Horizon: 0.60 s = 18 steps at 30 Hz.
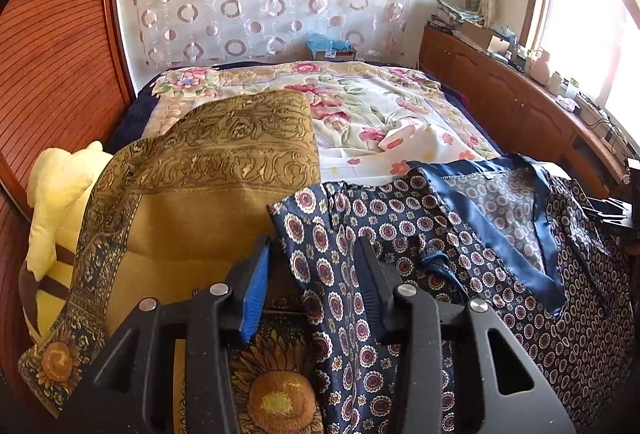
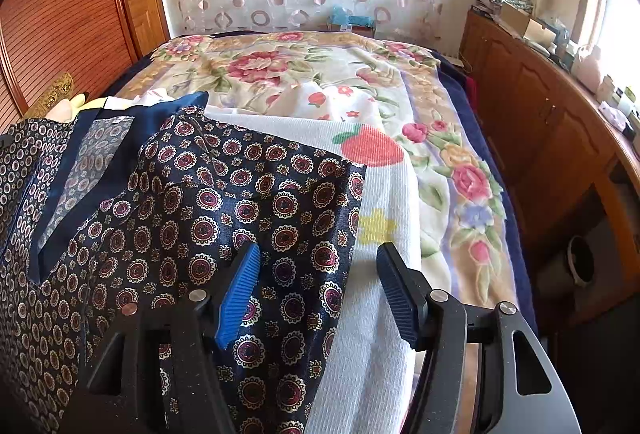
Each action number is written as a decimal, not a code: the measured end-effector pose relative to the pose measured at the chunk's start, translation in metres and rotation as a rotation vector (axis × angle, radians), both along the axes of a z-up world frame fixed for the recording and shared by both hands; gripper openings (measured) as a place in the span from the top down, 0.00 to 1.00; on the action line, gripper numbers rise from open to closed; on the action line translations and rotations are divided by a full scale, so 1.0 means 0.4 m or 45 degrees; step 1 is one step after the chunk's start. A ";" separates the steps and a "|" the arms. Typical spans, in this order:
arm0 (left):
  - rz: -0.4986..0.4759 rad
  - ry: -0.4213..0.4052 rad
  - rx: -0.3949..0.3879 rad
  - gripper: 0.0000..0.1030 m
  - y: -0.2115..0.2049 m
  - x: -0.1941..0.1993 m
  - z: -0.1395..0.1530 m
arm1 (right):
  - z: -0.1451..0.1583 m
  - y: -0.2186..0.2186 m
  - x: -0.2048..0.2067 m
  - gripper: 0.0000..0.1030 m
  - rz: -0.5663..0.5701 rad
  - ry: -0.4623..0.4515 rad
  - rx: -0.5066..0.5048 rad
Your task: Fold small clothes
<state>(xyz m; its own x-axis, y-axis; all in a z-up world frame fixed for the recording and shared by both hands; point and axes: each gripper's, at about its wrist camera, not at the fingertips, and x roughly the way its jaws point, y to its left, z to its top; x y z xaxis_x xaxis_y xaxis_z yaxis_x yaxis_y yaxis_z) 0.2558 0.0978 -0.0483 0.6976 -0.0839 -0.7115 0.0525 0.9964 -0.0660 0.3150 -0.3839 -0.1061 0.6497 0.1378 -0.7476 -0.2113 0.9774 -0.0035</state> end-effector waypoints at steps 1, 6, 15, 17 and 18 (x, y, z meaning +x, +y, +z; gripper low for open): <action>0.000 0.002 0.000 0.59 0.000 -0.002 -0.003 | 0.000 0.000 0.000 0.39 0.001 0.001 0.001; -0.022 -0.007 0.004 0.75 -0.007 -0.010 -0.001 | 0.001 -0.005 0.016 0.40 -0.007 0.003 -0.003; -0.137 -0.112 -0.026 0.98 -0.072 -0.091 0.055 | 0.028 0.048 0.054 0.95 0.119 0.033 -0.011; -0.164 -0.139 -0.044 0.98 -0.091 -0.128 0.069 | 0.049 0.072 0.020 0.96 0.149 -0.009 0.003; -0.173 -0.152 -0.047 0.98 -0.099 -0.147 0.075 | 0.062 0.082 -0.003 0.96 0.150 -0.042 0.004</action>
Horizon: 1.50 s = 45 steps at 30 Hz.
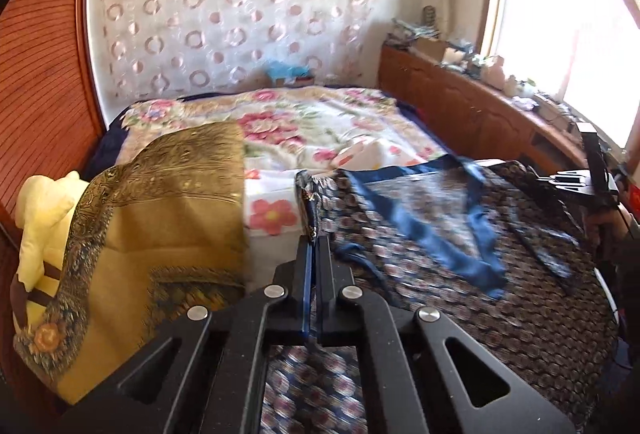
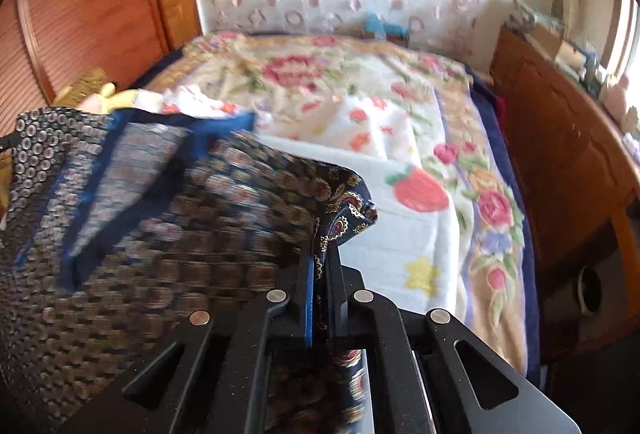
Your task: Fold small clothes
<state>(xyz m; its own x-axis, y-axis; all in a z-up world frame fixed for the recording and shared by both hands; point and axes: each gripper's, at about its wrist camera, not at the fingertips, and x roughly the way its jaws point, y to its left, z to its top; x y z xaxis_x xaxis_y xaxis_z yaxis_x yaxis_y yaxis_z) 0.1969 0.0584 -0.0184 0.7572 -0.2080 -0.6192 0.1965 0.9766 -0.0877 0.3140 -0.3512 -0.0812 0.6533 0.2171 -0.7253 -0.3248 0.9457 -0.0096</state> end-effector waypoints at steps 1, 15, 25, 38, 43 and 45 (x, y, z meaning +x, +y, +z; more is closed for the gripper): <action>-0.010 -0.011 -0.004 0.98 -0.008 -0.021 0.006 | 0.013 0.009 -0.023 0.96 0.004 -0.024 0.002; -0.020 -0.119 -0.046 0.98 -0.036 -0.350 0.038 | 0.047 -0.043 -0.454 0.98 -0.002 -0.251 0.220; 0.103 -0.096 -0.080 0.98 0.047 -0.521 -0.018 | -0.070 -0.167 -0.690 0.98 -0.079 -0.210 0.255; 0.255 -0.074 -0.082 0.90 0.124 -0.595 -0.043 | -0.077 -0.162 -0.750 0.97 -0.109 -0.105 0.129; 0.266 -0.084 -0.069 0.68 0.131 -0.581 -0.040 | -0.068 -0.139 -0.717 0.95 -0.112 -0.078 0.096; 0.263 -0.100 -0.045 0.60 0.129 -0.579 -0.034 | -0.051 -0.142 -0.707 0.94 -0.102 -0.085 0.099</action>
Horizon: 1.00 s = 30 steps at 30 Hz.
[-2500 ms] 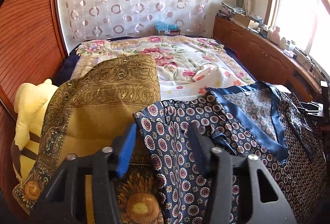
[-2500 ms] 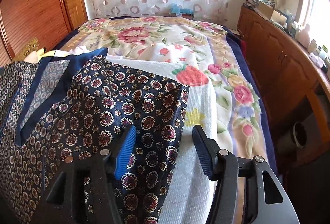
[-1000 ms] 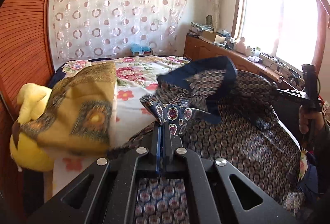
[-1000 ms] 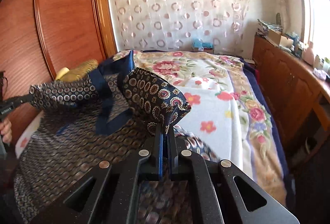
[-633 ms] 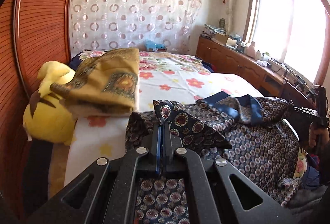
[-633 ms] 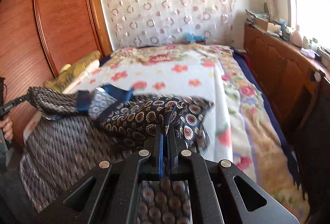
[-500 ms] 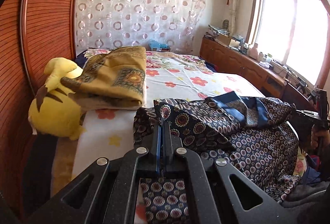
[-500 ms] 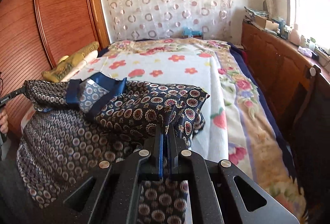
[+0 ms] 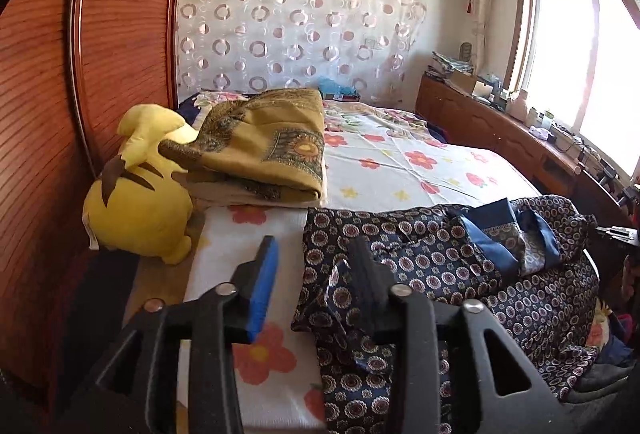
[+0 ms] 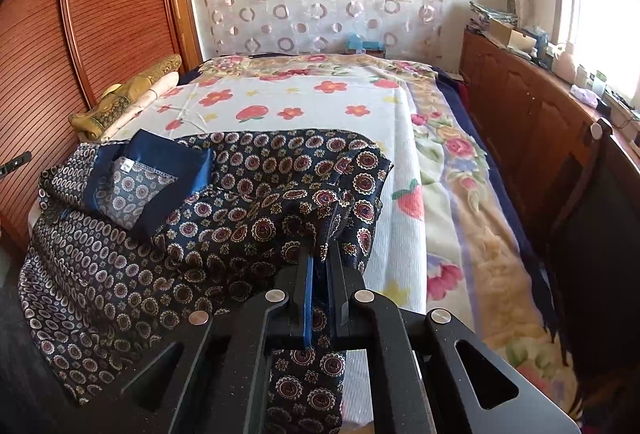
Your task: Fold small clothes
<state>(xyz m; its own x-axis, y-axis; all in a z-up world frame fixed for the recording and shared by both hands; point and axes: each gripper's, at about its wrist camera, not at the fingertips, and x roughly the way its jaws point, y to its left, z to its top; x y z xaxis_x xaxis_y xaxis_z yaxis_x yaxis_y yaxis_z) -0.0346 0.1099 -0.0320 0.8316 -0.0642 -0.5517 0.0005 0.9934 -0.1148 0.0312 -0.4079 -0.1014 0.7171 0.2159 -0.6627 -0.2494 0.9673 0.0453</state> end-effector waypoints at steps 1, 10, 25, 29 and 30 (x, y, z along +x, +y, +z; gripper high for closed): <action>-0.004 0.000 0.006 0.58 -0.002 0.007 0.003 | 0.006 -0.003 -0.002 0.93 -0.001 -0.009 -0.007; -0.032 0.007 0.058 0.33 -0.022 0.086 0.016 | 0.051 -0.005 0.000 0.70 -0.046 -0.119 -0.031; -0.063 0.154 0.101 0.33 -0.017 0.276 -0.032 | 0.003 0.009 0.217 0.55 -0.057 -0.019 -0.060; -0.083 0.253 0.111 0.33 -0.019 0.302 -0.086 | -0.018 0.015 0.261 0.54 -0.037 0.060 -0.078; -0.090 0.277 0.112 0.33 -0.021 0.304 -0.100 | -0.022 0.017 0.268 0.54 -0.031 0.075 -0.085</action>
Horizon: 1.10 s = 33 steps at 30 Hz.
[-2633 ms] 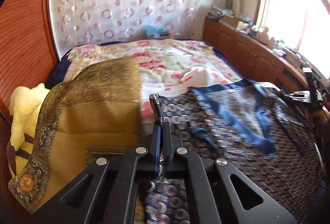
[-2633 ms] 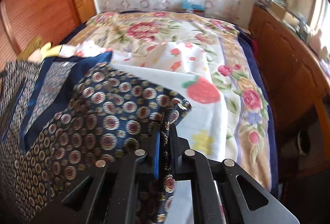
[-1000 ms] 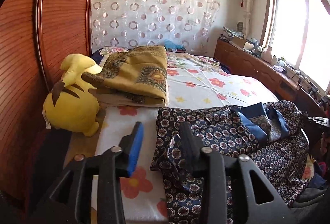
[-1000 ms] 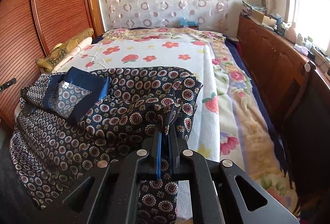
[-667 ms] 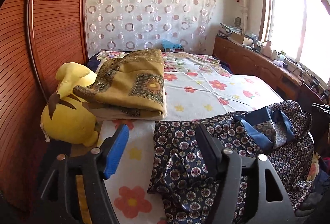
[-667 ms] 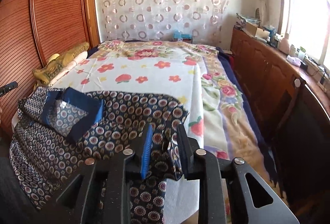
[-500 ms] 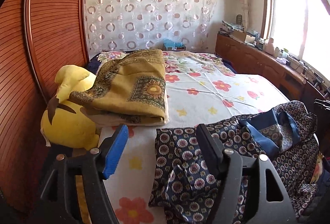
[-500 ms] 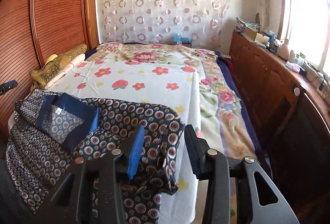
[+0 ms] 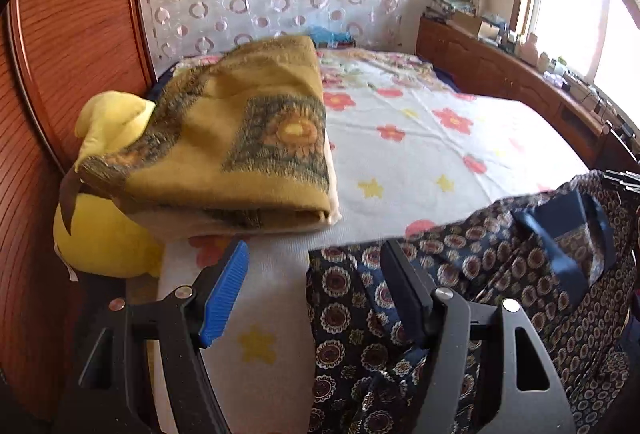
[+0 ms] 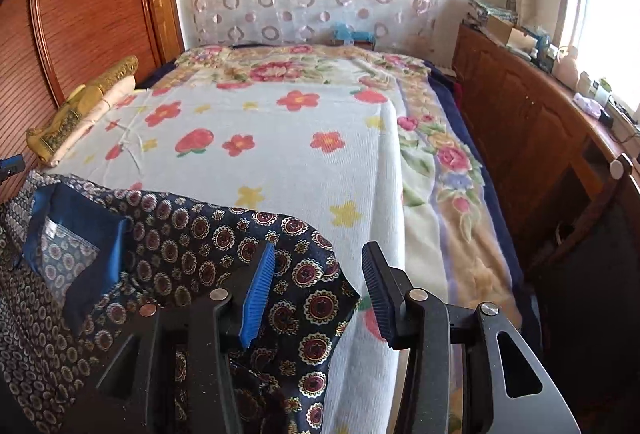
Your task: Fold small clothes
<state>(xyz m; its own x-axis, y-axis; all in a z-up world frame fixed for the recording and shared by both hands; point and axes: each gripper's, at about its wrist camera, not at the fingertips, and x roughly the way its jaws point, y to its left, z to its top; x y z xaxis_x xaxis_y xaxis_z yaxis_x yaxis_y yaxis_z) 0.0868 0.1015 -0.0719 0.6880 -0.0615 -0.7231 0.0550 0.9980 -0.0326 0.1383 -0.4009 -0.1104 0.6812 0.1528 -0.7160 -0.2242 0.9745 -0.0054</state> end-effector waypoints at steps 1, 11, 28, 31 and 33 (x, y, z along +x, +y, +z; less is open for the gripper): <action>-0.004 0.020 0.002 0.33 -0.002 0.002 -0.010 | -0.004 0.002 0.006 0.54 0.003 0.012 -0.003; -0.018 0.134 -0.023 0.40 -0.004 0.008 -0.068 | -0.022 -0.008 0.069 0.47 0.028 0.151 -0.005; -0.130 -0.176 -0.119 0.96 -0.053 -0.115 0.124 | 0.064 0.014 -0.059 0.95 0.215 -0.042 0.057; -0.141 -0.308 -0.114 0.96 -0.064 -0.164 0.226 | 0.161 -0.007 -0.123 0.95 0.190 -0.183 0.090; -0.159 -0.402 -0.123 0.96 -0.071 -0.204 0.300 | 0.229 -0.016 -0.160 0.95 0.196 -0.256 0.098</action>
